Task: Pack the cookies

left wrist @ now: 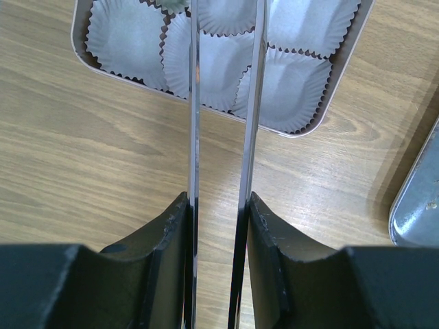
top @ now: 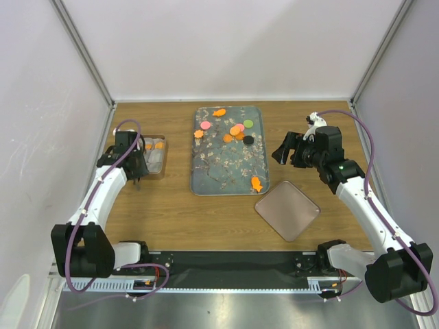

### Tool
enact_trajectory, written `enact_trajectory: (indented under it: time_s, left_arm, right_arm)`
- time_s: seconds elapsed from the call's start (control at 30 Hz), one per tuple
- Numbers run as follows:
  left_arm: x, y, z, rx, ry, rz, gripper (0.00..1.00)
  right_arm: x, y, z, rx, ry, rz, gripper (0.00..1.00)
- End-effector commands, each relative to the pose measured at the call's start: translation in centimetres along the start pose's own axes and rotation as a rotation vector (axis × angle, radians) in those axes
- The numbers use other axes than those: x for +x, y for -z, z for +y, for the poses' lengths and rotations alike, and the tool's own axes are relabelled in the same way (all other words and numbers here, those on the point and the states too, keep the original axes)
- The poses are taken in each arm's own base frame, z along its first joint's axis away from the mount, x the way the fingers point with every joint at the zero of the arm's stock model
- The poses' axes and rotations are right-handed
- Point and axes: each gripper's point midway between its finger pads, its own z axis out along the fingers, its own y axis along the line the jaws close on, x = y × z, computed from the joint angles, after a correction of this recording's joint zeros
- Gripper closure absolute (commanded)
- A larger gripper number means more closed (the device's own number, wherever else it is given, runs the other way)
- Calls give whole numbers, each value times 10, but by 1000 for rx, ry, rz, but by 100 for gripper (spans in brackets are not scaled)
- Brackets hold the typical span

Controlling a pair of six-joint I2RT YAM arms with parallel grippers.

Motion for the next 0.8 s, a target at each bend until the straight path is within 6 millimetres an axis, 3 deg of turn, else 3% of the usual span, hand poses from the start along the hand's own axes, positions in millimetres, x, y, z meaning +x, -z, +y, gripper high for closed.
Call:
enact_trajectory:
  time_s: [0.0,0.47,0.77]
  left_arm:
    - [-10,-3,2,-6,-4,-42,63]
    - [-1,-7,5,-19,-3,-22,56]
    - [-10,-3,3,-12,-4,-42,50]
  right_arm:
    - [-12,7,9,-31,27,-44,17]
    - [-13,8,9,-29,28,-47,17]
    - [-13,8,9,-32,31,-46,17]
